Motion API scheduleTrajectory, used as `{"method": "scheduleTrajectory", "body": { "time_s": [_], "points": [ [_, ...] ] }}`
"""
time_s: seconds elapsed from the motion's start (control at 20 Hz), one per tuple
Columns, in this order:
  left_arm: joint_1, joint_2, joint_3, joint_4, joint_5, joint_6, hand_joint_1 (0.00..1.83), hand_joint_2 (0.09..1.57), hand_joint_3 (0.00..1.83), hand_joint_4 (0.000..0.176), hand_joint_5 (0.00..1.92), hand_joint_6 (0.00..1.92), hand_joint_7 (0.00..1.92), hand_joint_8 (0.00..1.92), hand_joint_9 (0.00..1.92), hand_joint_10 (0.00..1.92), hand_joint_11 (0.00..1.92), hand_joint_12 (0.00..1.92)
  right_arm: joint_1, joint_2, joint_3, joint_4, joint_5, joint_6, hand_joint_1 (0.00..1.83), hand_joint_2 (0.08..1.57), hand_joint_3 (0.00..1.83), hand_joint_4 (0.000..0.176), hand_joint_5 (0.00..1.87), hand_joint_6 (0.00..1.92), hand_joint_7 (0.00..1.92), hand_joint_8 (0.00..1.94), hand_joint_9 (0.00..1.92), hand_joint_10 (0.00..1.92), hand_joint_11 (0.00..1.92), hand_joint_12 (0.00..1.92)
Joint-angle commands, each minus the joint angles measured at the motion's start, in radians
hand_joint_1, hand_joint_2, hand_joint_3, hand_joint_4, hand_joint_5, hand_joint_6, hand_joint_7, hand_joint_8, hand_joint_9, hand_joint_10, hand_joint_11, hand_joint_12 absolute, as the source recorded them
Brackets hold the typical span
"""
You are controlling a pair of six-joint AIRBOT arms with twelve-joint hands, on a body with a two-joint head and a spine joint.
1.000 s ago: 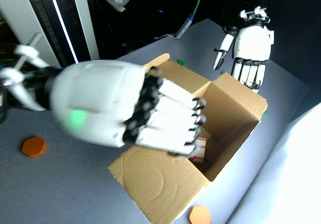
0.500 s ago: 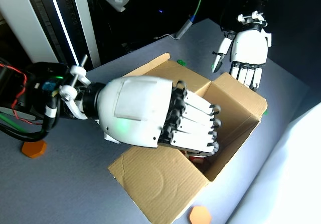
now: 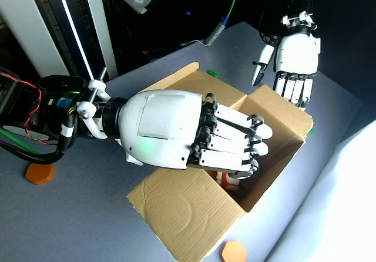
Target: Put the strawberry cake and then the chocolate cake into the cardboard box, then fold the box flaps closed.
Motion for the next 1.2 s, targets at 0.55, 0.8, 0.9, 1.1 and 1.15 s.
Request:
{"method": "scheduleTrajectory", "body": {
  "time_s": [0.55, 0.8, 0.9, 1.1, 1.15],
  "points": [
    [-0.132, 0.002, 0.008, -0.034, 0.0, -0.001, 0.18, 1.36, 0.0, 0.0, 0.16, 0.0, 0.21, 0.0, 0.2, 0.0, 0.0, 0.69, 0.042, 0.222, -0.144, -0.004, 0.085, 0.009, 0.87, 1.02, 0.0, 0.014, 0.02, 0.0, 0.09, 0.01, 0.12, 0.18, 0.0, 0.99],
    [-0.176, 0.014, -0.019, 0.01, -0.003, -0.002, 0.04, 1.39, 0.01, 0.0, 0.16, 0.0, 0.18, 0.0, 0.21, 0.0, 0.0, 0.8, -0.034, 0.389, -0.24, 0.153, 0.049, -0.05, 0.8, 1.04, 0.0, 0.01, 0.0, 0.0, 0.05, 0.0, 0.12, 0.14, 0.0, 0.78],
    [-0.194, 0.021, -0.03, 0.026, -0.012, -0.011, 0.06, 1.39, 0.0, 0.0, 0.16, 0.0, 0.19, 0.01, 0.23, 0.01, 0.0, 0.83, -0.1, 0.449, -0.256, 0.166, 0.085, -0.057, 0.75, 1.05, 0.01, 0.017, 0.0, 0.0, 0.06, 0.0, 0.13, 0.11, 0.0, 0.76],
    [-0.226, 0.03, -0.05, 0.072, -0.037, -0.033, 0.1, 1.38, 0.0, 0.0, 0.19, 0.01, 0.22, 0.01, 0.22, 0.0, 0.0, 0.78, -0.175, 0.522, -0.256, 0.249, 0.089, -0.063, 0.8, 1.05, 0.0, 0.019, 0.0, 0.0, 0.05, 0.0, 0.12, 0.08, 0.0, 0.79],
    [-0.232, 0.033, -0.055, 0.077, -0.049, -0.041, 0.08, 1.39, 0.0, 0.0, 0.2, 0.01, 0.24, 0.01, 0.25, 0.01, 0.0, 0.83, -0.199, 0.536, -0.256, 0.276, 0.091, -0.065, 0.8, 1.04, 0.0, 0.025, 0.0, 0.0, 0.06, 0.0, 0.13, 0.08, 0.0, 0.82]
  ]
}}
